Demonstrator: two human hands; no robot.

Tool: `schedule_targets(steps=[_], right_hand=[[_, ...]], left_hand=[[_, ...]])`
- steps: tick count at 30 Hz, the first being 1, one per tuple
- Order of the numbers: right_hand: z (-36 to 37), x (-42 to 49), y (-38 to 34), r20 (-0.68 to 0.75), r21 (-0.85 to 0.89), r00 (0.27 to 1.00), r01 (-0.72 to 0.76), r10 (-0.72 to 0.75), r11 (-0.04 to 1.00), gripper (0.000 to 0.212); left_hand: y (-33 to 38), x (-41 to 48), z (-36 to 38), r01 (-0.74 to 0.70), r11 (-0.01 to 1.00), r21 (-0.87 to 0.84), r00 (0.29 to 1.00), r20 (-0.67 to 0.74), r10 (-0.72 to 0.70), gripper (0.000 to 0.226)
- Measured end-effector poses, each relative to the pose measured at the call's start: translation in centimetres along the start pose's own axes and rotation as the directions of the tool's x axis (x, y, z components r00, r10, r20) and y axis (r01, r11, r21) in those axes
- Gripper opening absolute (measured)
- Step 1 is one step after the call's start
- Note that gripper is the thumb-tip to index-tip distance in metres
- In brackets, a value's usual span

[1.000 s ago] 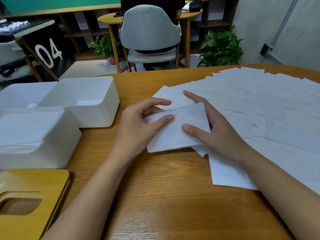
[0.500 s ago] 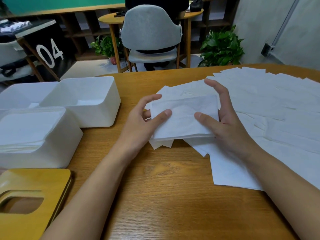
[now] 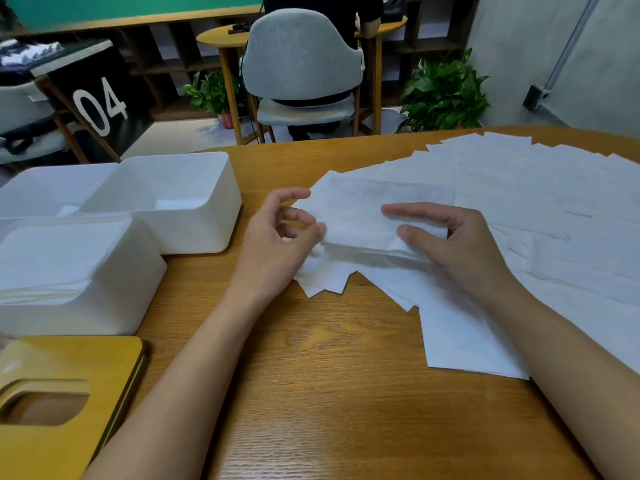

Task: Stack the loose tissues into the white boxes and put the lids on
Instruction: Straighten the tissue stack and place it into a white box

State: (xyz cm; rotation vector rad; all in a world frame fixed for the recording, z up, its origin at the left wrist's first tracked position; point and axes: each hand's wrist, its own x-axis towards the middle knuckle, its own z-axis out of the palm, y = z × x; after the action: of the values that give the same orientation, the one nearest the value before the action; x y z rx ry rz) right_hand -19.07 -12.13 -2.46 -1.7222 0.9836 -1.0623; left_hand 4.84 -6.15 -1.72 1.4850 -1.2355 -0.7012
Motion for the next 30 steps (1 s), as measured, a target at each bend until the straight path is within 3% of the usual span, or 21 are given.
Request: schedule_targets(steps=[4, 7, 16, 22, 27, 30], right_hand=[[-0.1, 0.2, 0.5, -0.070, -0.028, 0.998, 0.001, -0.003, 1.000, 0.032], [0.1, 0.2, 0.7, -0.066, -0.072, 0.998, 0.007, -0.012, 0.997, 0.033], [0.3, 0.3, 1.2, -0.058, -0.091, 0.998, 0.008, -0.014, 0.996, 0.034], [0.5, 0.1, 1.2, -0.020, -0.173, 0.998, 0.057, -0.062, 0.983, 0.036], [0.9, -0.5, 0.6, 0.146, -0.208, 0.982, 0.148, -0.119, 0.967, 0.042], [1.7, -0.8, 0.7, 0.119, -0.212, 0.982, 0.169, -0.146, 0.963, 0.025]], left_hand=[[-0.5, -0.5, 0.1, -0.174, 0.892, 0.417, 0.970, 0.231, 0.082, 0.040], [-0.8, -0.7, 0.3, -0.243, 0.810, 0.534, 0.932, 0.359, 0.043, 0.047], [-0.8, -0.6, 0.2, -0.281, 0.798, 0.533, 0.944, 0.301, 0.131, 0.012], [0.2, -1.1, 0.1, -0.345, 0.871, 0.349, 0.935, 0.213, 0.285, 0.008], [0.4, -1.3, 0.5, -0.423, 0.873, 0.242, 0.904, 0.176, 0.390, 0.010], [0.7, -1.6, 1.2, -0.448, 0.873, 0.193, 0.893, 0.156, 0.423, 0.011]])
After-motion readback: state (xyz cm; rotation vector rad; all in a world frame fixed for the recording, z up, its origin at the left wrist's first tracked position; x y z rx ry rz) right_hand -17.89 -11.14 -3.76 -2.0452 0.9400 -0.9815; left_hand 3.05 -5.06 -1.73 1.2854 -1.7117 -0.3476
